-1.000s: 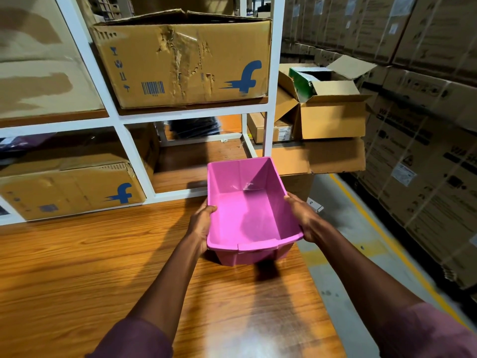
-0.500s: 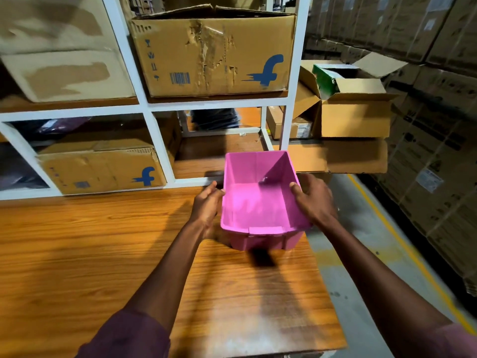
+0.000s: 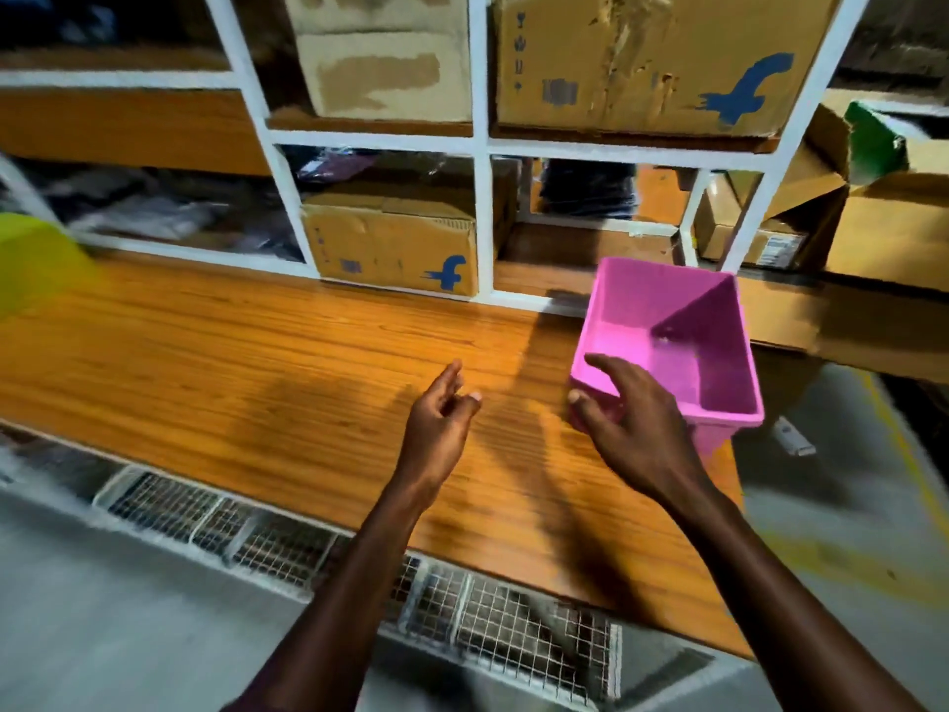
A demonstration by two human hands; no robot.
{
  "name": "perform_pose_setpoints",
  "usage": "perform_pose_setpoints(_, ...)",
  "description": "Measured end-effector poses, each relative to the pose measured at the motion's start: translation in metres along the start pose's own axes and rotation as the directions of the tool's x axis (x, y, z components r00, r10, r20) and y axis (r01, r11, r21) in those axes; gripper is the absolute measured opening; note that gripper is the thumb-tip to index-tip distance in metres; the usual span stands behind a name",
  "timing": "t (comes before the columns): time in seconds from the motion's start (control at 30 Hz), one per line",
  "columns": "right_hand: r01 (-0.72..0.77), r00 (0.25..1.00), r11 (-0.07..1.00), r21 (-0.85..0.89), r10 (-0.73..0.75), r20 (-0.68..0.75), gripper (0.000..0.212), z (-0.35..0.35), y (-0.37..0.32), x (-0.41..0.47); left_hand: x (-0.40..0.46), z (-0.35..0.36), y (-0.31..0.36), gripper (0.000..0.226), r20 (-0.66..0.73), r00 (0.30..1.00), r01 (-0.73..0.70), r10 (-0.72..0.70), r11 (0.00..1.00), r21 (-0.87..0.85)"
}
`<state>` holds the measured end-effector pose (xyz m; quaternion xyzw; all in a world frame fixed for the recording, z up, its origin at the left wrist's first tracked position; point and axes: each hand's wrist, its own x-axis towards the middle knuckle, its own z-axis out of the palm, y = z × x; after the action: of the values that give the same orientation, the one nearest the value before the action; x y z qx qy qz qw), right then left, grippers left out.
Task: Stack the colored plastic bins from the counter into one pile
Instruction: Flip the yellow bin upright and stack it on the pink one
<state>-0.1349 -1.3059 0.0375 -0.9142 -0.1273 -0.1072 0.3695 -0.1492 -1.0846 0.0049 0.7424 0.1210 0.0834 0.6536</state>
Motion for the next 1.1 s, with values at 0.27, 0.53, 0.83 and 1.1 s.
perform_pose_setpoints(0.27,0.068,0.939,0.981,0.18,-0.124,0.321,0.054,0.134,-0.075,-0.094,-0.118,-0.135,-0.065,0.06,-0.25,0.963,0.097,-0.102,0.995,-0.033)
perform_pose_setpoints(0.53,0.006,0.76,0.975,0.224,-0.149,0.632,0.064,0.258,-0.13,-0.176,-0.232,-0.232,-0.148,0.064,-0.454,0.838,0.306,-0.302,0.95,-0.067)
perform_pose_setpoints(0.83,0.021,0.571,0.975,0.221,-0.193,0.798,0.058,0.38,-0.197,-0.18,-0.26,-0.328,-0.197,0.062,-0.626,0.654,0.423,-0.425,0.891,-0.163)
perform_pose_setpoints(1.1,0.047,0.444,0.94,0.338,-0.323,0.836,0.068,0.499,-0.29,-0.121,-0.187,-0.437,-0.212,0.064,-0.739,0.528,0.403,-0.418,0.89,-0.215)
